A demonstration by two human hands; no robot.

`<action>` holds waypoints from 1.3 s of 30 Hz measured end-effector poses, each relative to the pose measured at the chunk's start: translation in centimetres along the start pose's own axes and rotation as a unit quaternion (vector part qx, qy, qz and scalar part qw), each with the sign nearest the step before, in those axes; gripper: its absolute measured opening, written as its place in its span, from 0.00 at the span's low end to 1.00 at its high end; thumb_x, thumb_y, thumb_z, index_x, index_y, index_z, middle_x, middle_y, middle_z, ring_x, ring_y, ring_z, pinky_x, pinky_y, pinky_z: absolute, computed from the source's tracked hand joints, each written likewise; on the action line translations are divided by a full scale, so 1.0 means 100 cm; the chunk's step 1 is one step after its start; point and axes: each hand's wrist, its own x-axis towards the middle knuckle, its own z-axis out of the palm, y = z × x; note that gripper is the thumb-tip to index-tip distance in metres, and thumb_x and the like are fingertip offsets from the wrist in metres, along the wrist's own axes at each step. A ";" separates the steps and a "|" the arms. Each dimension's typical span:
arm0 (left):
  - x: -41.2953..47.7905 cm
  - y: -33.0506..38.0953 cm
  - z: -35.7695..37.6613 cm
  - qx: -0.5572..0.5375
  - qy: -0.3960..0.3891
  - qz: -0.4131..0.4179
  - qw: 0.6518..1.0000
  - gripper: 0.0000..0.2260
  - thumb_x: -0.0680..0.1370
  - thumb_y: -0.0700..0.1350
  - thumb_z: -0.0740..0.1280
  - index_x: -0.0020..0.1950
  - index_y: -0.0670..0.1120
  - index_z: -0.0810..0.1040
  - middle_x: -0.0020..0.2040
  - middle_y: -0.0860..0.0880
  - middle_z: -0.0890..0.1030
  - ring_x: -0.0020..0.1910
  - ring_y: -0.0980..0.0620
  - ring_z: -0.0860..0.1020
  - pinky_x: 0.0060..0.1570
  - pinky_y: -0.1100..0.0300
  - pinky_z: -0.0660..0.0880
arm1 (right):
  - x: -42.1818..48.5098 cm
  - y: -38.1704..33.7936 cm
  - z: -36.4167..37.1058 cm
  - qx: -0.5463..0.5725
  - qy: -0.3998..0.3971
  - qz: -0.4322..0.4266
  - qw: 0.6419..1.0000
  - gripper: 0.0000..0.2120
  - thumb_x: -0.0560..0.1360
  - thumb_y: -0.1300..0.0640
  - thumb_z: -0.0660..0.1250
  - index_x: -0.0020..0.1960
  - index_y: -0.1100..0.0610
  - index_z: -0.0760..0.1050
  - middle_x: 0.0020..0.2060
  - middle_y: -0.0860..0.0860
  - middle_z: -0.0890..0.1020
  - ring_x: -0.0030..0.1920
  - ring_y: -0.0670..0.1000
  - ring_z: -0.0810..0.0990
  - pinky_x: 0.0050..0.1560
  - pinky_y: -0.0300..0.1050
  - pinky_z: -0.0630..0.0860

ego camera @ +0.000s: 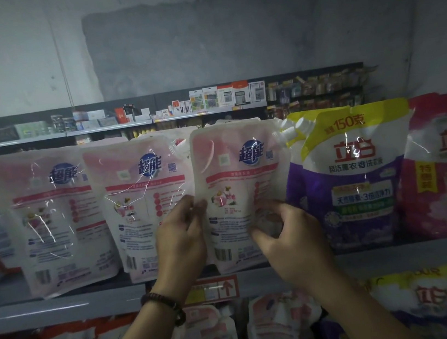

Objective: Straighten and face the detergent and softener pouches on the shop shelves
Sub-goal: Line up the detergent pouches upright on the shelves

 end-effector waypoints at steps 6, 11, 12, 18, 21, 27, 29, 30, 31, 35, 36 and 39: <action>-0.005 0.014 0.003 0.035 0.045 0.050 0.997 0.12 0.85 0.58 0.64 0.43 0.58 0.77 0.36 0.55 0.82 0.33 0.55 0.79 0.33 0.48 0.80 | -0.003 -0.006 -0.003 -0.041 0.018 -0.023 0.999 0.20 0.75 0.49 0.78 0.66 0.45 0.81 0.54 0.38 0.83 0.52 0.41 0.82 0.53 0.31 0.79; -0.014 0.021 0.002 0.019 0.049 0.057 0.997 0.14 0.85 0.61 0.63 0.47 0.55 0.78 0.37 0.50 0.85 0.38 0.44 0.84 0.36 0.38 0.82 | -0.004 -0.013 -0.003 -0.028 0.004 -0.038 0.999 0.21 0.75 0.47 0.77 0.67 0.43 0.80 0.56 0.39 0.84 0.56 0.40 0.82 0.57 0.38 0.82; -0.017 0.022 0.002 0.017 0.047 0.054 0.997 0.15 0.85 0.62 0.62 0.47 0.54 0.79 0.38 0.49 0.85 0.38 0.42 0.85 0.37 0.37 0.83 | -0.004 -0.013 -0.003 -0.020 -0.001 -0.036 0.999 0.21 0.76 0.47 0.77 0.67 0.43 0.80 0.57 0.39 0.84 0.56 0.40 0.82 0.58 0.38 0.83; -0.036 0.033 0.008 -0.047 0.031 0.056 0.997 0.11 0.84 0.55 0.67 0.45 0.53 0.81 0.37 0.55 0.86 0.33 0.56 0.84 0.30 0.52 0.82 | -0.012 -0.018 0.002 -0.049 0.050 -0.077 0.995 0.28 0.77 0.47 0.75 0.74 0.51 0.72 0.65 0.46 0.74 0.61 0.41 0.76 0.54 0.19 0.71; -0.041 0.030 0.018 -0.055 0.045 0.074 0.995 0.10 0.84 0.55 0.69 0.46 0.53 0.83 0.35 0.53 0.85 0.31 0.50 0.82 0.28 0.49 0.77 | -0.016 -0.032 0.002 -0.061 0.068 -0.103 0.990 0.24 0.78 0.41 0.70 0.70 0.50 0.74 0.62 0.44 0.73 0.59 0.40 0.76 0.55 0.18 0.69; -0.055 0.027 0.036 -0.064 0.059 0.101 0.991 0.03 0.79 0.44 0.74 0.47 0.52 0.86 0.34 0.47 0.84 0.31 0.51 0.77 0.31 0.46 0.78 | -0.013 -0.054 -0.005 -0.093 0.067 -0.075 0.991 0.25 0.72 0.27 0.62 0.57 0.45 0.76 0.51 0.42 0.77 0.49 0.44 0.81 0.47 0.35 0.78; -0.059 0.029 0.041 -0.057 0.058 0.126 0.989 0.07 0.77 0.43 0.75 0.49 0.56 0.87 0.32 0.48 0.83 0.28 0.54 0.76 0.28 0.47 0.78 | -0.013 -0.055 -0.007 -0.101 0.083 -0.065 0.989 0.23 0.73 0.29 0.66 0.55 0.46 0.74 0.46 0.43 0.81 0.46 0.47 0.83 0.47 0.47 0.83; -0.061 0.031 0.042 -0.049 0.056 0.141 0.987 0.09 0.76 0.45 0.74 0.51 0.59 0.87 0.31 0.48 0.83 0.27 0.53 0.77 0.28 0.49 0.77 | -0.012 -0.055 -0.008 -0.106 0.092 -0.061 0.988 0.22 0.73 0.30 0.68 0.55 0.46 0.74 0.44 0.44 0.82 0.45 0.47 0.84 0.46 0.49 0.83; -0.062 0.034 0.043 -0.045 0.049 0.156 0.986 0.09 0.75 0.47 0.74 0.53 0.59 0.87 0.30 0.48 0.83 0.27 0.50 0.79 0.27 0.50 0.76 | -0.012 -0.055 -0.010 -0.112 0.101 -0.059 0.987 0.22 0.73 0.31 0.70 0.57 0.46 0.74 0.44 0.44 0.84 0.44 0.48 0.85 0.46 0.49 0.84; -0.067 0.041 0.044 -0.039 0.012 0.190 0.981 0.08 0.76 0.47 0.75 0.54 0.57 0.87 0.34 0.56 0.85 0.29 0.58 0.83 0.27 0.55 0.79 | -0.009 -0.055 -0.018 -0.125 0.115 -0.039 0.985 0.15 0.77 0.39 0.72 0.56 0.47 0.74 0.42 0.43 0.85 0.42 0.48 0.86 0.40 0.40 0.80; -0.069 0.042 0.044 -0.044 0.000 0.194 0.980 0.09 0.76 0.46 0.76 0.55 0.57 0.87 0.37 0.59 0.86 0.29 0.60 0.84 0.28 0.56 0.80 | -0.008 -0.054 -0.019 -0.130 0.117 -0.039 0.984 0.13 0.79 0.41 0.71 0.56 0.47 0.74 0.42 0.44 0.85 0.43 0.48 0.86 0.39 0.39 0.79; -0.072 0.044 0.041 -0.038 -0.024 0.215 0.976 0.10 0.75 0.48 0.75 0.56 0.57 0.87 0.40 0.62 0.86 0.31 0.62 0.84 0.30 0.58 0.80 | -0.005 -0.049 -0.019 -0.145 0.132 -0.050 0.979 0.08 0.82 0.47 0.69 0.57 0.46 0.74 0.45 0.45 0.86 0.45 0.50 0.87 0.42 0.47 0.86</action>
